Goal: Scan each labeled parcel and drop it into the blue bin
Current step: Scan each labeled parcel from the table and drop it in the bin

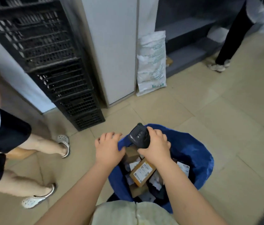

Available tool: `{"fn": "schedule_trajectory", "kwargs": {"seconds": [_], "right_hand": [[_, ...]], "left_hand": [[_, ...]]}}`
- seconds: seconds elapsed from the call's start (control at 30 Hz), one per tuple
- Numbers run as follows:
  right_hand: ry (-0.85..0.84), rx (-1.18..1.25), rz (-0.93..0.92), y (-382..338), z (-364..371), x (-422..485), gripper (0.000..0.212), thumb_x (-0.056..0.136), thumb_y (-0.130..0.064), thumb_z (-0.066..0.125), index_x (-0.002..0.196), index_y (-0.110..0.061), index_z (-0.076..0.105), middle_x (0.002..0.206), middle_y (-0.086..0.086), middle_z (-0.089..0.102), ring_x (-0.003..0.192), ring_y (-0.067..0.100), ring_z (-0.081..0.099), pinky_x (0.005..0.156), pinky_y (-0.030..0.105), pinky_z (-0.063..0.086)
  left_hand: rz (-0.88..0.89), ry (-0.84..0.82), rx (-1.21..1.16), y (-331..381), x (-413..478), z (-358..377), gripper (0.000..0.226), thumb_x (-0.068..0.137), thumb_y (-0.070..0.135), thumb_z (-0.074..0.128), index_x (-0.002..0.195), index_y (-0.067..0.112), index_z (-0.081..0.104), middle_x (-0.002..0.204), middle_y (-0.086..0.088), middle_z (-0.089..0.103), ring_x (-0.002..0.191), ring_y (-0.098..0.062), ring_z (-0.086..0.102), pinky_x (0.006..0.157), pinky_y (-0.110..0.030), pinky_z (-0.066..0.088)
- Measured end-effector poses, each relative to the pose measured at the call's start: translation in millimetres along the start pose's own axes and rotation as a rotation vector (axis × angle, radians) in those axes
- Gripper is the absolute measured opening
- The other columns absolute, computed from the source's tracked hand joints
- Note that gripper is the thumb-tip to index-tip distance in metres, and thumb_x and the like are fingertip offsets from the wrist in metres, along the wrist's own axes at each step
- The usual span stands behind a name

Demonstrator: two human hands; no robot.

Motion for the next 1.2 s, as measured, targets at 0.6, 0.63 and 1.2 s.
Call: {"fn": "schedule_trajectory", "kwargs": {"seconds": [0.6,0.63,1.2], "right_hand": [[-0.349,-0.262,-0.967,-271,149,-211,0.082,0.074,-0.036,0.073,0.146,-0.033,0.034,0.133,-0.003,0.043,0.126,0.025,0.038,0.103,0.042,0.032],[-0.369,-0.272,-1.019,-286,159,-232,0.081,0.074,-0.036,0.073,0.145,-0.034,0.034,0.132,-0.003,0.043,0.126,0.026,0.039,0.103,0.042,0.032],[-0.583,-0.253,-1.715,-460,373,-715,0.077,0.071,-0.037,0.079,0.137,-0.032,0.040,0.131,0.000,0.047,0.122,0.029,0.042,0.097,0.047,0.036]], "left_hand": [[-1.118,0.475,-0.035,-238,-351,-127,0.051,0.083,0.047,0.065,0.131,0.038,0.054,0.134,0.005,0.053,0.128,-0.026,0.041,0.106,-0.044,0.027],[-1.180,0.502,-0.042,-251,-378,-133,0.054,0.083,0.049,0.064,0.135,0.038,0.052,0.137,0.004,0.051,0.131,-0.026,0.039,0.108,-0.045,0.026],[-1.856,0.838,0.013,-390,-906,-202,0.057,0.083,0.048,0.068,0.136,0.035,0.053,0.135,-0.005,0.053,0.130,-0.033,0.039,0.109,-0.052,0.028]]}}
Point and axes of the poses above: each hand's wrist, its own x-axis towards the middle knuckle, its own z-axis out of the palm, y = z × x, the point moved 6 cm from there along x, towards the middle knuckle
